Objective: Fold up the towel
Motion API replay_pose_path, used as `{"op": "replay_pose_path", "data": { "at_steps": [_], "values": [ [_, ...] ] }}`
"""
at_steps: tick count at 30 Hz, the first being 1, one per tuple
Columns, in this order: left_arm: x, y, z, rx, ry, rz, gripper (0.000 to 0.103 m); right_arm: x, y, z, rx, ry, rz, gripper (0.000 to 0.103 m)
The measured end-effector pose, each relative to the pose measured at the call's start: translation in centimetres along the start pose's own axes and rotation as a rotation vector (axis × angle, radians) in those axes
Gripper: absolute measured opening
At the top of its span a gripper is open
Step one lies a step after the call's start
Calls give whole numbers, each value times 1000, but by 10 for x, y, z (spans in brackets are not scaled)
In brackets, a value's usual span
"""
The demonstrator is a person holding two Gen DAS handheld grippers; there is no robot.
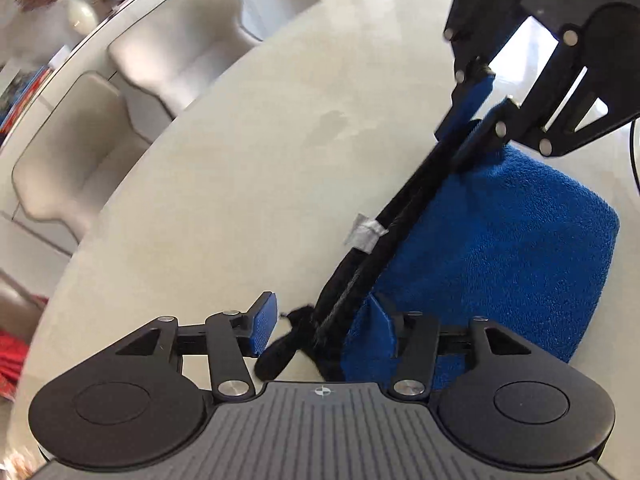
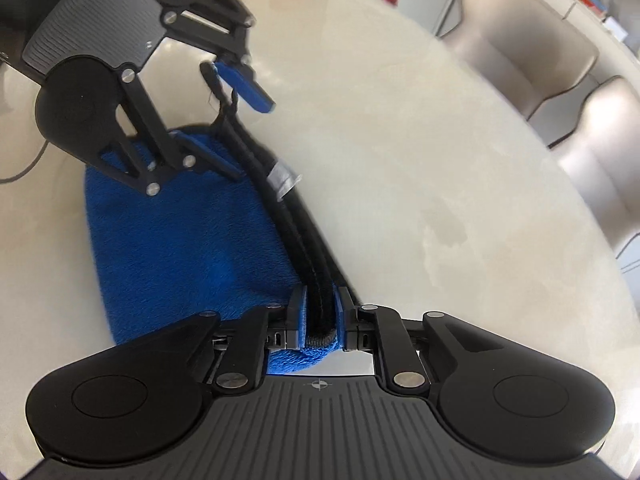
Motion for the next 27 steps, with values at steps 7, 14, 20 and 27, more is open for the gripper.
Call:
{"op": "replay_pose_path", "data": {
  "at_steps": [7, 14, 20, 27],
  "values": [
    [21, 27, 5, -115, 38, -101, 54, 11, 17, -10, 125, -123, -92, 28],
    [36, 27, -11, -33, 119, -98, 55, 42, 31, -3, -23, -387, -167, 36],
    [37, 17, -4, 29, 254, -23, 55, 72, 27, 0, -107, -601, -221, 37],
    [39, 18, 2, 120, 326, -4, 31, 79, 3, -7, -154, -726, -274, 41]
  ]
}}
Point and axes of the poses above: each gripper's, at about its wrist camera, not at the fingertips, and y roughly against the way its jaws point, z to its left, x to its underside, the point moved 3 cm from there along -y, roughly the way its jaws point, and after that the axes turned 13 degrees about y, right-handed, at the moved point
